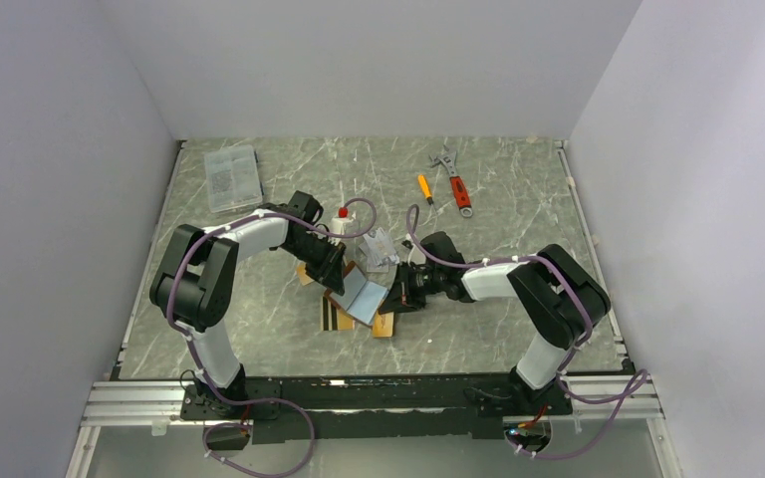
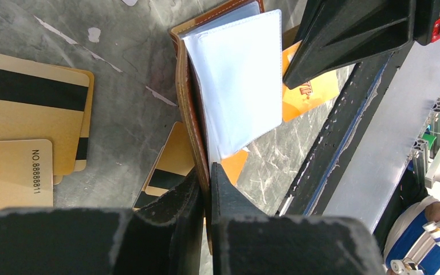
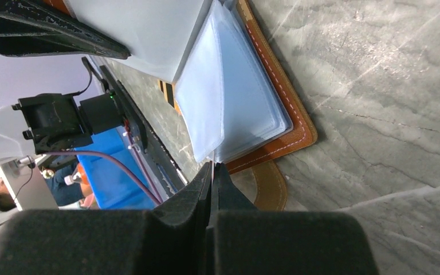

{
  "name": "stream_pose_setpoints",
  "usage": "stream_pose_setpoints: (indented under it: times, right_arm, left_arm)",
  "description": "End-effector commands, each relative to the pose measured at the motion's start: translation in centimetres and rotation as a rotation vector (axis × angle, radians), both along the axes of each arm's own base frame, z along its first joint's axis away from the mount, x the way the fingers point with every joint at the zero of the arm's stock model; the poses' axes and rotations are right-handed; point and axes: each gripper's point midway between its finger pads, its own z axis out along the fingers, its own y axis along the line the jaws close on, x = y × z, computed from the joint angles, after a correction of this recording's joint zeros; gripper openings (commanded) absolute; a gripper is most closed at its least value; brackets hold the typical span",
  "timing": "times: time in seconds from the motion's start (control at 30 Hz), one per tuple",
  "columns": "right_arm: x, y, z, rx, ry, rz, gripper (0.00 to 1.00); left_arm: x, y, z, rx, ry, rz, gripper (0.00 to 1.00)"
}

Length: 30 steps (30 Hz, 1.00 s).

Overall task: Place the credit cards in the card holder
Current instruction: Insert the credit card into the card holder.

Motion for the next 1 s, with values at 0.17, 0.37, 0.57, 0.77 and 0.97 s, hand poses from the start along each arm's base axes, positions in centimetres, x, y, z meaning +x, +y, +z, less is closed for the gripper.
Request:
stream_pose_setpoints:
  times: [0.17,0.37,0.57,0.77,0.97]
  right_arm:
    - [2.0,3.1,4.2,0.102,-0.114,0.044,0.00]
    - [3.1,4.7,4.5,0.123,-0.116,0.051,0.00]
    - [3.6,5.1,3.7,0.118,-0.103,0.045,0.00]
    - [4.0,5.8,3.5,0.136,-0.103,0.046,0.00]
    - [4.0,6.7,3.2,0.137,-0.100,0.057,0.00]
  left_arm:
    - [0.5,-0.8,1.4,-0.040,-0.029,-0.031,0.26]
    - [0.0,-1.4,2.4,-0.108,0.017,-0.046,0.47]
    - [-0.3,-1.7,3.0,-0.182,0.081,-0.053,0.57]
    - [-0.3,-1.6,3.1,-0.201,0.112,-0.048,0.59]
    - [0.7,-1.4,3.9,-0.237,0.139,-0.027,0.59]
